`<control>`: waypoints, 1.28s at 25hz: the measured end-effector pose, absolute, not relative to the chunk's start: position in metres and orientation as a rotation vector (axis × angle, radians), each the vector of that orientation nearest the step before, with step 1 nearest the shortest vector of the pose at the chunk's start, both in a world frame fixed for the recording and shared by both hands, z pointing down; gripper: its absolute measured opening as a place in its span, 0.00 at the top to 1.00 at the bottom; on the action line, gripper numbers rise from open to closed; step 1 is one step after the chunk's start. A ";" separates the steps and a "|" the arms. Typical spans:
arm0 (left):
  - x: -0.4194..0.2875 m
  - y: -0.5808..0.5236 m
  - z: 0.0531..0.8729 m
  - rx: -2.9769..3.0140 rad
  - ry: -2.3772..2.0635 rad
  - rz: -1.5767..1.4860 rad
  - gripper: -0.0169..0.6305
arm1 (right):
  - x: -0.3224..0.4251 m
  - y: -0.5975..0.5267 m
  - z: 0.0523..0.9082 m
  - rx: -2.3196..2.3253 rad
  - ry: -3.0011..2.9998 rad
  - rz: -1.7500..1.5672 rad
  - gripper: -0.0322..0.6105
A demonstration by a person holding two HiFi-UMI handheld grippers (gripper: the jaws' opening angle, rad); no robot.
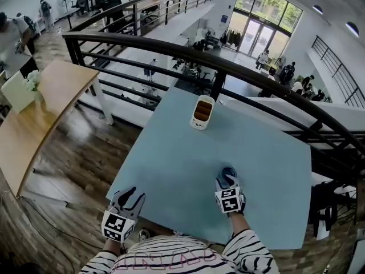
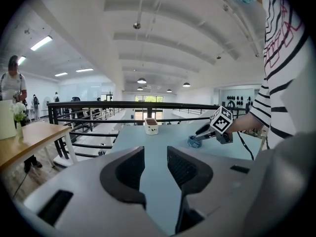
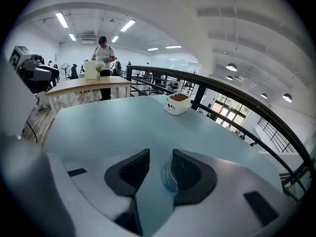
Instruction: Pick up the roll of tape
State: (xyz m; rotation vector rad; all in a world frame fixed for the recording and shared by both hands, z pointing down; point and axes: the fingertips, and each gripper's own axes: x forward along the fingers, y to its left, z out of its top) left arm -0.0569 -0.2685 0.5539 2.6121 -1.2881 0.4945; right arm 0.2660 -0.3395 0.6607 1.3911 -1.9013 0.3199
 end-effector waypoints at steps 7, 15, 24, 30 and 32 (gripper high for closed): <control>-0.070 -0.265 0.558 2.539 -1.379 0.533 0.79 | 0.283 -0.356 0.698 1.313 -1.824 0.368 0.73; -0.075 -0.260 0.560 2.510 -1.413 0.559 0.79 | 0.290 -0.369 0.730 1.156 -1.771 0.468 0.73; -0.081 -0.256 0.558 2.514 -1.417 0.549 0.79 | 0.287 -0.359 0.744 0.875 -1.614 0.477 0.76; -0.078 -0.247 0.561 2.525 -1.400 0.547 0.79 | 0.293 -0.354 0.755 0.842 -1.578 0.578 0.77; -0.080 -0.245 0.561 2.530 -1.394 0.546 0.79 | 0.291 -0.353 0.754 0.833 -1.573 0.576 0.78</control>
